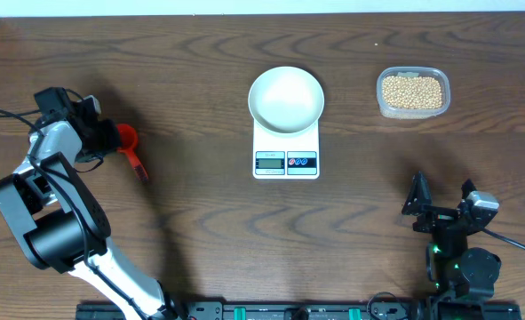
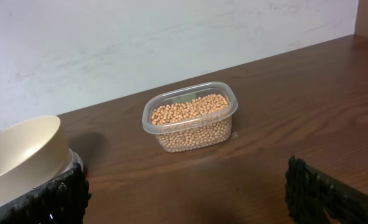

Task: Scoop item into bowl and weigh 50g on scale
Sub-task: 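Reach the left gripper to the red scoop's cup, then close the left gripper on the red scoop rim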

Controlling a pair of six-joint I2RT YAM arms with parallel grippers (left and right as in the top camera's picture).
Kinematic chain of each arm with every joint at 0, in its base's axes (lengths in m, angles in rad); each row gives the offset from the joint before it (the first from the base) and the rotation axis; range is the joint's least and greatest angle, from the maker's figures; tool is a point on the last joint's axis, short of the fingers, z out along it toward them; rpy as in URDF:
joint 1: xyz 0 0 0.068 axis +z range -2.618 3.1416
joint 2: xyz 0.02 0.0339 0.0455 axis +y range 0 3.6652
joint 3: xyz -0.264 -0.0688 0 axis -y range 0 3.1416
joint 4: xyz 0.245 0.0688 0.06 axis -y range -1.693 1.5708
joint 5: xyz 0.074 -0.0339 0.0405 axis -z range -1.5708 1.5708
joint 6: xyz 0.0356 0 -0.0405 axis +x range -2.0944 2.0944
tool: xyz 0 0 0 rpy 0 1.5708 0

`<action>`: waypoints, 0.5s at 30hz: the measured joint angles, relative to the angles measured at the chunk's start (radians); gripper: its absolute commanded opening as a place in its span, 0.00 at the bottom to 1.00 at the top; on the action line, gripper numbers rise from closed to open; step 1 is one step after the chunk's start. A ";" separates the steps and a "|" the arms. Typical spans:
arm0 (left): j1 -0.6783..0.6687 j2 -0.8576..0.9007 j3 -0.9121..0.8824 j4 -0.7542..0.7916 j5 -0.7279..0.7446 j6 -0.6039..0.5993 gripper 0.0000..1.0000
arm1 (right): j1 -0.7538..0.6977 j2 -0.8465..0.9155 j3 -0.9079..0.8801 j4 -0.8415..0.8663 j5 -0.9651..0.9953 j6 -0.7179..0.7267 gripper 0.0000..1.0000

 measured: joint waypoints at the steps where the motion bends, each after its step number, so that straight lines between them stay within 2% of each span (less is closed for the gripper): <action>1: 0.000 0.000 0.000 0.000 0.000 0.000 0.07 | 0.000 0.000 0.000 0.000 0.000 0.000 0.99; 15: 0.000 -0.013 0.000 0.000 0.000 -0.003 0.07 | 0.000 0.000 0.000 0.000 0.000 0.000 0.99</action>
